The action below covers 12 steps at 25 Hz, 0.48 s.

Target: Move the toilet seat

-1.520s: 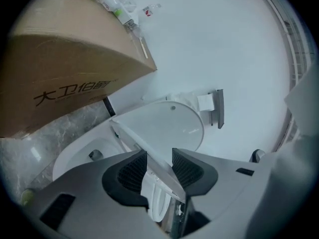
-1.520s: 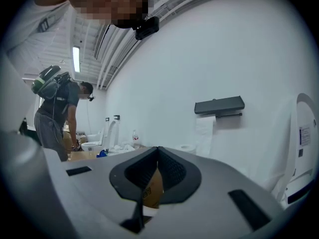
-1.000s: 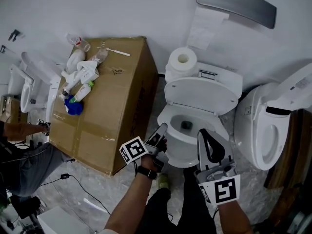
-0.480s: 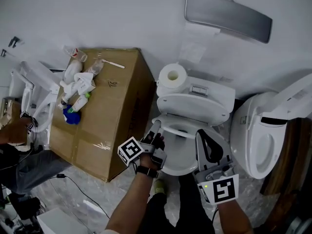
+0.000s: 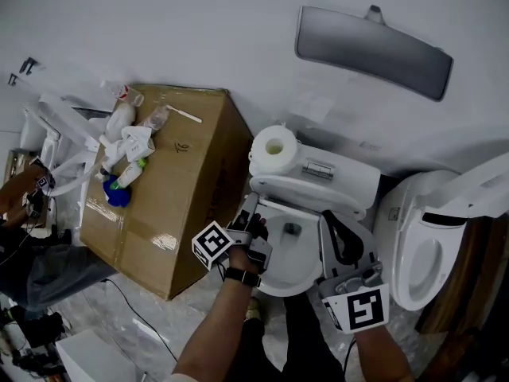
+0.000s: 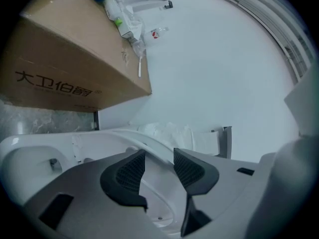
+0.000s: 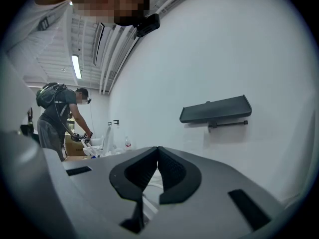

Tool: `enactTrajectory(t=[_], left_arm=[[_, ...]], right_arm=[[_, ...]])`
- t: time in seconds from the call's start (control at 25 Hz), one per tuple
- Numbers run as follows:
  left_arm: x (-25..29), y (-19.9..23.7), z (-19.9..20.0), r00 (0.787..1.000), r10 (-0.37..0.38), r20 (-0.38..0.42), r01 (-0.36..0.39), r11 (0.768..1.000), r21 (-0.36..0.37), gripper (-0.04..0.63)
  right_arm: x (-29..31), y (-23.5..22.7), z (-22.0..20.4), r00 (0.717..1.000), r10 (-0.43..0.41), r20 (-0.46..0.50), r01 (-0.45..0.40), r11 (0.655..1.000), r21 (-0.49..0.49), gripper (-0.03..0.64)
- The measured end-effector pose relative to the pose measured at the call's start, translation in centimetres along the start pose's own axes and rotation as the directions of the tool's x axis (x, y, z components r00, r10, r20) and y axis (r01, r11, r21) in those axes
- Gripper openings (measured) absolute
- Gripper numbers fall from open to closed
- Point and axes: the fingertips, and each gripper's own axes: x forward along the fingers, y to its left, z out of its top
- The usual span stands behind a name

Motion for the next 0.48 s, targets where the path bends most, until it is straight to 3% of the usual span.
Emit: enactTrajectory(t=[0.28, 0.48], left_arm=[[2.1, -0.4, 0.4, 0.998, 0.022, 0.053, -0.022, 1.0, -0.005, 0.176], [3.3, -0.9, 0.5, 0.997, -0.005, 0.079, 0.008, 1.0, -0.03, 0.176]], right_arm=[[1.7, -2.3, 0.1, 0.999, 0.032, -0.002, -0.032, 0.999, 0.01, 0.015], [2.7, -3.7, 0.0, 0.999, 0.044, -0.008, -0.044, 0.999, 0.016, 0.015]])
